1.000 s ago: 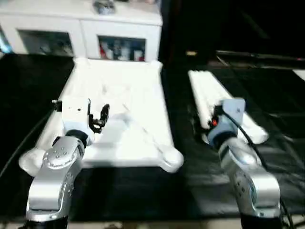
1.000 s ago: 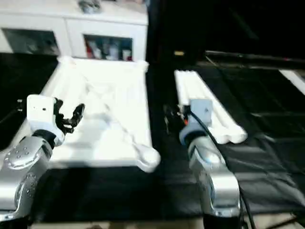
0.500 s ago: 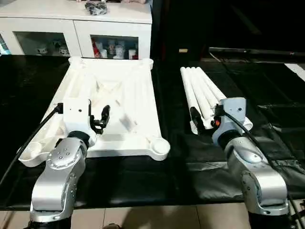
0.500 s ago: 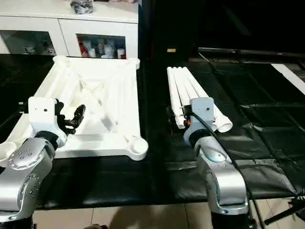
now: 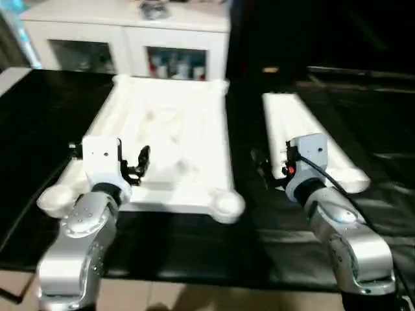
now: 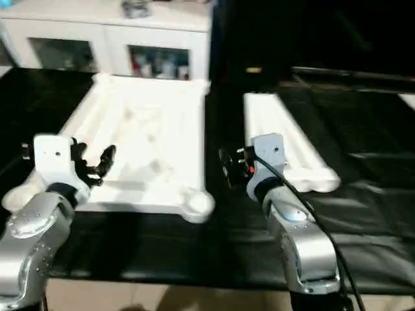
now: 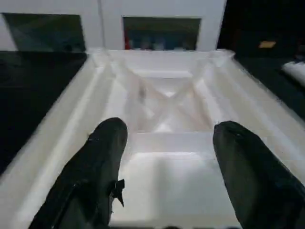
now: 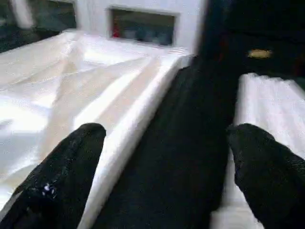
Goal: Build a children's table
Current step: Move to table
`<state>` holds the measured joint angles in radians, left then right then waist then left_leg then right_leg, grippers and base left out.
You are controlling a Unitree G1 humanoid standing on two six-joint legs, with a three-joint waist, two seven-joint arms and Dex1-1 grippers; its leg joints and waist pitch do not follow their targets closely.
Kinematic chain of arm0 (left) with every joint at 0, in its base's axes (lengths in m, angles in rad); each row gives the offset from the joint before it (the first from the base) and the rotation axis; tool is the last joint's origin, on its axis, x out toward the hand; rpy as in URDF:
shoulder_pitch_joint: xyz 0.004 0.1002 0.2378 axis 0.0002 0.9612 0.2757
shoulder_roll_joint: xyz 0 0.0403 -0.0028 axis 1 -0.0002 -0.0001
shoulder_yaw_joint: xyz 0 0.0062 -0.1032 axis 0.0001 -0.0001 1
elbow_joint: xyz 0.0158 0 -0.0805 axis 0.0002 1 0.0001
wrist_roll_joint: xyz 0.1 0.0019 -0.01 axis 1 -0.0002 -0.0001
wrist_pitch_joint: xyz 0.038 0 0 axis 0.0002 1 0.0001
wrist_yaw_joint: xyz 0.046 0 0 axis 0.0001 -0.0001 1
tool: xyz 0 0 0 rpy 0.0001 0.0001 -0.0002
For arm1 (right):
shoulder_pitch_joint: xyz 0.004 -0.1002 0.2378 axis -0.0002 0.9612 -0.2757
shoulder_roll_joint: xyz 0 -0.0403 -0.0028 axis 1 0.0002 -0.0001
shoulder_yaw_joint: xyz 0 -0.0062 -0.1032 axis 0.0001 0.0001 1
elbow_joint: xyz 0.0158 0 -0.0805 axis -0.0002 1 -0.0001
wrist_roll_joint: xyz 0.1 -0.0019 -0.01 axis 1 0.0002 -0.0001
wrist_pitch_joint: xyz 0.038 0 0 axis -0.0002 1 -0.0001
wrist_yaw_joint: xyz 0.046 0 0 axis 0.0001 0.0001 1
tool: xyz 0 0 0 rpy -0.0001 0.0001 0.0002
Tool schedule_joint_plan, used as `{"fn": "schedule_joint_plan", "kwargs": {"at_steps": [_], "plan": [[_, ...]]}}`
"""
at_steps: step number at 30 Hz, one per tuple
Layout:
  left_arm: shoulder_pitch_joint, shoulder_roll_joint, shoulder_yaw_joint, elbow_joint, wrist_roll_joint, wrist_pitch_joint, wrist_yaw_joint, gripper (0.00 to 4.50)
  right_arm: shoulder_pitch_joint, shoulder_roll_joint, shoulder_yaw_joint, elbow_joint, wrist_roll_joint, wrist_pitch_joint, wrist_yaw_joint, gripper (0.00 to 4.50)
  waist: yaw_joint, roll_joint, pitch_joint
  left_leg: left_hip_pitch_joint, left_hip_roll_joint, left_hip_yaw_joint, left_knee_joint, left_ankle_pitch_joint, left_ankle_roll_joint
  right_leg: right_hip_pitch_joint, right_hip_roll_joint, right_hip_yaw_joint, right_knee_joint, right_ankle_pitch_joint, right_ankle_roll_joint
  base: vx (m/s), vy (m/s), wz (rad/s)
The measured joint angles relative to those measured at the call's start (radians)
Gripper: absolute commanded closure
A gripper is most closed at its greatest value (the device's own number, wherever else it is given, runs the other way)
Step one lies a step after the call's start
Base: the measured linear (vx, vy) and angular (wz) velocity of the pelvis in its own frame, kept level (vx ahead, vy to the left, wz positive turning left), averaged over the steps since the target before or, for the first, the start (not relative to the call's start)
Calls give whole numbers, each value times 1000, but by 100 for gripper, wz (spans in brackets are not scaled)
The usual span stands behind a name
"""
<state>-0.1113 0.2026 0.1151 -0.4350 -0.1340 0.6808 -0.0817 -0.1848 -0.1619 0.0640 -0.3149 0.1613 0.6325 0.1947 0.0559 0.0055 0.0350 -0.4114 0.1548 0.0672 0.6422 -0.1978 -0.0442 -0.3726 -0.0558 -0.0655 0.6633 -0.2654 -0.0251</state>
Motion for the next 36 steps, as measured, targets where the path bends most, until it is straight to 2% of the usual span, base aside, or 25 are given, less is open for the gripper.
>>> {"fn": "schedule_joint_plan", "kwargs": {"at_steps": [2,3,4,5,6,9,11,13,17,21,22,24,25,28,30,34,36], "plan": [[-2,18,4,-1,2,1,-14,121,0,-10,9,-8,3,5,14,3,-2,0,0,0,-4,6,6,-6,8,10,-4,5,-5,2,1,-21,132,-2],[-2,27,-2,-1,2,1,-34,121,0,-28,11,-13,3,9,26,3,-3,-1,1,1,-5,11,4,-4,10,14,-5,9,-17,13,12,-34,118,-2],[-2,36,-8,-1,1,1,-51,121,0,-46,11,-16,2,9,32,3,-4,-2,2,3,-5,17,0,-4,4,15,-6,12,-23,20,20,-66,77,-8],[-2,48,-18,-1,-1,1,-71,95,0,-65,11,-17,-3,9,37,0,-6,-4,3,7,-4,24,-5,1,1,16,-8,17,-26,26,28,-79,38,-9],[-2,67,-39,-1,-8,1,-101,88,0,-91,8,-17,-4,11,50,0,-11,-9,6,13,-3,31,-10,5,-5,17,-9,22,-27,28,32,-79,38,-9],[-5,130,-82,2,-18,-12,-179,69,0,-111,-31,-25,26,37,83,0,-24,-19,13,23,2,46,-21,6,-7,15,-11,27,-29,24,44,-75,-3,-8],[-19,173,-107,12,-27,-29,-243,44,-7,-128,-65,-33,59,59,114,0,-27,-18,13,23,2,47,-28,7,-9,10,-11,27,-33,24,44,-47,-3,-17],[-36,191,-119,22,-33,-36,-286,44,-14,-135,-85,-38,82,66,138,0,-30,-19,13,24,3,49,-31,10,-13,7,-11,28,-33,30,44,-20,0,-9],[-38,190,-132,22,-40,-40,-299,44,-14,-134,-87,-38,85,74,143,0,-36,-19,13,26,9,54,-32,10,-14,4,-9,27,-33,40,46,0,0,0],[-57,223,-151,54,-38,-56,-352,44,-16,-149,-94,-38,105,74,170,0,-33,-18,13,26,18,58,-33,14,-20,0,-3,27,-32,46,41,0,0,0],[-103,289,-207,96,-47,-60,-452,44,-19,-226,-74,-34,107,61,230,0,-21,-17,14,23,19,57,-34,20,-20,-2,-1,26,-32,46,41,0,0,0],[-164,368,-257,143,-72,-65,-628,44,-44,-343,-67,-35,104,24,337,0,-14,-15,14,23,18,63,-39,21,-18,-5,-3,29,-33,48,37,0,0,0],[-180,383,-267,151,-90,-65,-683,44,-52,-371,-67,-37,103,7,368,0,-14,-15,13,23,19,66,-41,21,-18,-6,-3,30,-35,48,37,0,0,0],[-203,383,-298,152,-132,-40,-782,44,-37,-420,-47,-47,111,-13,461,0,-16,-16,12,23,20,75,-43,19,-15,-9,-3,30,-35,45,33,0,0,0],[-207,426,-351,150,-134,-27,-835,44,3,-489,-15,-75,143,18,552,0,-15,-16,13,24,21,76,-45,18,-13,-9,-3,30,-35,44,31,0,0,0],[-224,444,-414,178,-113,-33,-883,44,15,-506,0,-105,172,60,614,0,-14,-16,13,27,23,77,-45,19,-14,-8,-2,30,-33,44,31,0,0,0],[-252,449,-457,237,-80,-57,-900,72,16,-513,27,-108,182,59,625,0,-8,-12,14,28,26,77,-43,22,-16,-6,-3,30,-33,46,30,0,0,0]]}}
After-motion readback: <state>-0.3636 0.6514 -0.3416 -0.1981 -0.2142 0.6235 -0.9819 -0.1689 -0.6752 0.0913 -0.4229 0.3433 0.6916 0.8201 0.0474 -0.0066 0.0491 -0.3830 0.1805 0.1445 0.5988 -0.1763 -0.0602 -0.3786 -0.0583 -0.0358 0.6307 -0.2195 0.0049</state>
